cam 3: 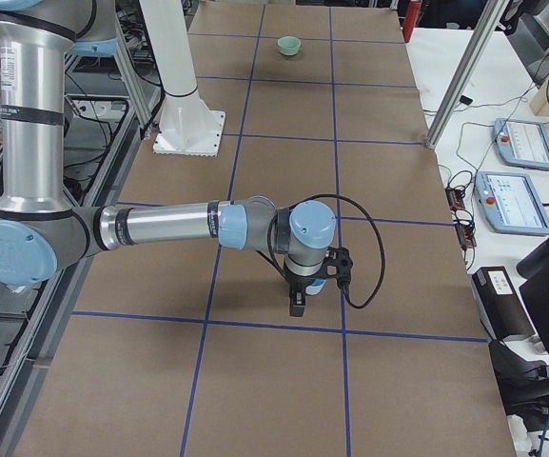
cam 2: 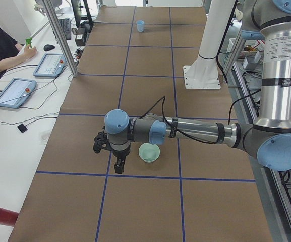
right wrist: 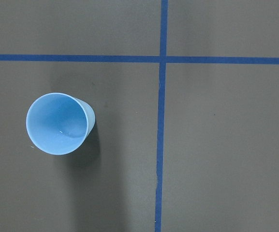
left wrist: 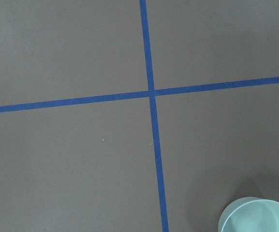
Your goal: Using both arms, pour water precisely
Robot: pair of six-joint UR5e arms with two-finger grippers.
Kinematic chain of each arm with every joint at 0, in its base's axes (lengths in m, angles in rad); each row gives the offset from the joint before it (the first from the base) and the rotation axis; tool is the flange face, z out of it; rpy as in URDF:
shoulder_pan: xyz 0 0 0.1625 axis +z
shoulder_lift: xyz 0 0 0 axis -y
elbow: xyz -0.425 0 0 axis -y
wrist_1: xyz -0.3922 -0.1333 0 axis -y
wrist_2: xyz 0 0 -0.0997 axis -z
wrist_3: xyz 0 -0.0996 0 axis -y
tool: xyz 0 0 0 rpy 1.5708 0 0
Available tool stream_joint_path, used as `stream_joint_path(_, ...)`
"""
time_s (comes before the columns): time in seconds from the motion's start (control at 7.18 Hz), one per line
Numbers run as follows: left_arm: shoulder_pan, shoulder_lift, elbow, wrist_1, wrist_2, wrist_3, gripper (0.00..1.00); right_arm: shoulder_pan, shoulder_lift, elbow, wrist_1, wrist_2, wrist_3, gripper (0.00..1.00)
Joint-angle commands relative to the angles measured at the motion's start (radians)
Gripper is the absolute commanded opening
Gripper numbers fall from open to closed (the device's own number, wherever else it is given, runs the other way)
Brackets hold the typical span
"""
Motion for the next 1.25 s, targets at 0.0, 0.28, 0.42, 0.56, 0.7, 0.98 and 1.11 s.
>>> stream_joint_path(0.0,0.015,-0.016,0.062,-0.031,-0.003,-0.076,1.0,0.0,0.002,0.008,0.0,0.0,0.0,1.0)
stream_joint_path(0.28,0.098,0.097,0.091,-0.362,-0.008,-0.301,1.0,0.0,0.004,0.009,0.0,0.0,0.0,1.0)
stream_joint_path(0.42,0.192,0.144,0.093,-0.531,-0.008,-0.5,1.0,0.0,0.004,0.009,0.002,-0.002,0.0,1.0)
stream_joint_path(0.56,0.296,0.186,0.094,-0.68,-0.005,-0.649,1.0,0.0,0.004,0.008,0.0,-0.002,0.0,1.0)
stream_joint_path(0.7,0.342,0.22,0.094,-0.757,-0.005,-0.714,1.0,0.0,0.004,0.009,0.0,-0.002,-0.002,1.0)
stream_joint_path(0.98,0.376,0.235,0.096,-0.769,-0.008,-0.724,1.0,0.002,0.002,0.008,0.002,-0.002,-0.002,1.0)
stream_joint_path(1.11,0.394,0.234,0.123,-0.772,-0.008,-0.721,1.0,0.002,0.001,0.009,0.0,-0.002,-0.002,1.0)
